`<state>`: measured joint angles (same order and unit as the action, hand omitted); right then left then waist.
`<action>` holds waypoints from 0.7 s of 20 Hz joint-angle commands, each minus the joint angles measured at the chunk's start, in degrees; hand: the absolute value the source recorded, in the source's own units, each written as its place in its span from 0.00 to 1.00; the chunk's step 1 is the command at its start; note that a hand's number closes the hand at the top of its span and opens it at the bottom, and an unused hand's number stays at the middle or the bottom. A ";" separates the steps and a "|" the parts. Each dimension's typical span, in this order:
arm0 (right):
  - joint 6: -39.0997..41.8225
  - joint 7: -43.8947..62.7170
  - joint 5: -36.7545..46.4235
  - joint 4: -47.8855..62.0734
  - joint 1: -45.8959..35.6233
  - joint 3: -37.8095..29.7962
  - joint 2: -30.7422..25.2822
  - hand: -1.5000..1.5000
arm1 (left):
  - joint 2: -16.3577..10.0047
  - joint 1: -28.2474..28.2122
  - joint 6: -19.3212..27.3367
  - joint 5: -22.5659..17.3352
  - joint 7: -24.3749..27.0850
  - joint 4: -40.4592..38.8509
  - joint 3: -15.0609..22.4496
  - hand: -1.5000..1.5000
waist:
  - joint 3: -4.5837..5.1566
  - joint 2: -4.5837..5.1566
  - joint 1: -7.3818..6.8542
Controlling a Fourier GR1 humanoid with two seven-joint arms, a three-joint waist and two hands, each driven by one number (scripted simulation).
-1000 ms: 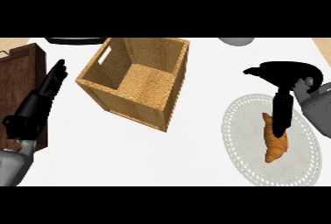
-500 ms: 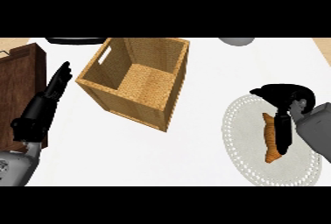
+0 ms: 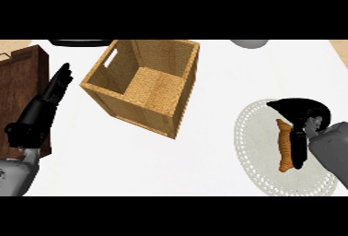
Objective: Pick the croissant from the placemat and place it in the basket
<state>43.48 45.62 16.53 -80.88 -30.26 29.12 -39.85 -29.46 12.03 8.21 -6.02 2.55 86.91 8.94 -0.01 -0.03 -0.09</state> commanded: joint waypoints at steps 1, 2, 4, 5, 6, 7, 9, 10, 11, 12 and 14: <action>-1.26 -1.77 5.97 -0.94 2.93 -1.15 2.77 0.00 | 1.37 2.66 -2.53 1.43 -0.05 -3.68 -2.17 0.50 | 0.01 0.06 0.17; -1.01 0.76 6.02 -3.09 3.98 -1.97 4.08 0.00 | 2.07 1.26 -0.98 2.64 -1.95 -0.29 -1.87 0.50 | 0.01 -0.02 0.12; -1.12 -4.87 8.62 -0.42 4.46 -3.68 2.85 0.00 | 1.66 -0.43 -4.26 1.92 1.61 -2.10 -3.58 0.50 | 0.01 0.04 -0.03; -1.45 -3.60 10.20 1.19 3.37 -3.05 5.20 0.00 | 0.39 -0.34 -5.43 1.25 0.90 -0.92 -5.06 0.50 | 0.00 0.05 -0.19; 1.81 -3.87 9.22 -1.56 4.34 -5.89 3.11 0.00 | 3.38 2.05 -3.66 4.07 0.93 -3.90 -3.93 0.50 | 0.01 0.03 0.16; 0.33 -3.47 9.67 -4.24 7.71 -5.11 3.04 0.00 | 1.40 -4.41 -5.27 2.13 1.89 2.00 -5.03 0.50 | 0.01 -0.07 -0.04; -2.01 -6.48 12.24 -2.49 9.52 -5.42 3.42 0.00 | 1.45 0.52 -5.57 1.96 -4.64 2.97 -6.01 0.50 | -0.01 -0.02 0.06; 0.71 -6.30 11.02 -4.89 9.78 -7.95 2.76 0.00 | 4.58 1.28 -4.42 4.36 -1.11 -1.03 -4.92 0.50 | 0.01 0.00 0.29; -1.29 -8.25 13.92 1.51 7.22 -6.68 5.75 0.00 | 3.86 -4.35 -4.50 4.68 0.01 3.46 -5.02 0.50 | 0.00 0.03 -0.30; -1.31 -10.38 15.22 0.55 8.57 -7.74 3.40 0.00 | 2.35 -1.12 -6.84 3.21 -4.18 3.79 -6.70 0.50 | -0.01 0.01 -0.10; 0.61 -9.46 15.11 -2.45 9.71 -9.62 4.33 0.00 | 6.45 0.69 -5.22 6.28 -1.07 -1.22 -5.47 0.50 | 0.01 0.03 0.23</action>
<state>43.66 38.52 29.24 -82.25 -22.71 21.91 -35.47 -25.42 11.11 3.47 -1.62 0.89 88.32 4.00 -0.01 -0.02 -0.08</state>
